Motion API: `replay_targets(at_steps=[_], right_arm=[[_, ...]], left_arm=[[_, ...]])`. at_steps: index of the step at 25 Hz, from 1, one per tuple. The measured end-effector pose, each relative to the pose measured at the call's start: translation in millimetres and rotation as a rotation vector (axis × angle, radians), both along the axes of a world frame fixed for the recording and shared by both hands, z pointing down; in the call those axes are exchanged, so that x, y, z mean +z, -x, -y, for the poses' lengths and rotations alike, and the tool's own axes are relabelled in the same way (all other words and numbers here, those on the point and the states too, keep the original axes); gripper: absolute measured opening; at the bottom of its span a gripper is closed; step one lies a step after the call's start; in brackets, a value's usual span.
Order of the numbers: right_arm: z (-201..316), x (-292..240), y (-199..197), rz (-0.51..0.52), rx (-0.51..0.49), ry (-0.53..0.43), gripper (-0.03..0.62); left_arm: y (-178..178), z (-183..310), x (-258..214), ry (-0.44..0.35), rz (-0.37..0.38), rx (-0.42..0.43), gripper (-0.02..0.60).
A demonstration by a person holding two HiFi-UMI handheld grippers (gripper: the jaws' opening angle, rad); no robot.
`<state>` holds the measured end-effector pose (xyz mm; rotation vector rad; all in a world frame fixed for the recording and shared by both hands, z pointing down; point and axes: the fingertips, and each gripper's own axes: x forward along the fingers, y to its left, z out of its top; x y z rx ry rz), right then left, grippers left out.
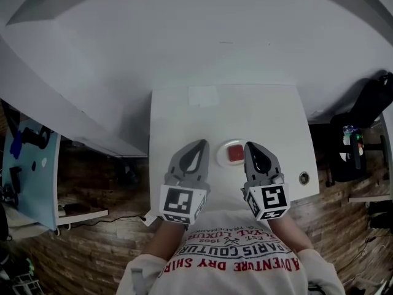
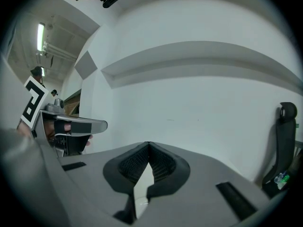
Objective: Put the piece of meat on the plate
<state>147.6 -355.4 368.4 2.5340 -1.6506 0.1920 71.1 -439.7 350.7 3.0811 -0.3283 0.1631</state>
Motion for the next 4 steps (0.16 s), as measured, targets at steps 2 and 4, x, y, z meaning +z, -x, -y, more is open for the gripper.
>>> replay_targets(at_steps=[2, 4], right_arm=[[1.0, 1.9, 1.8, 0.002, -0.001, -0.003, 0.012], [2.1, 3.5, 3.5, 0.004, -0.004, -0.007, 0.012]], left_arm=[[0.9, 0.7, 3.5, 0.009, 0.006, -0.001, 0.006], [1.6, 1.4, 6.9, 0.016, 0.012, -0.003, 0.006]])
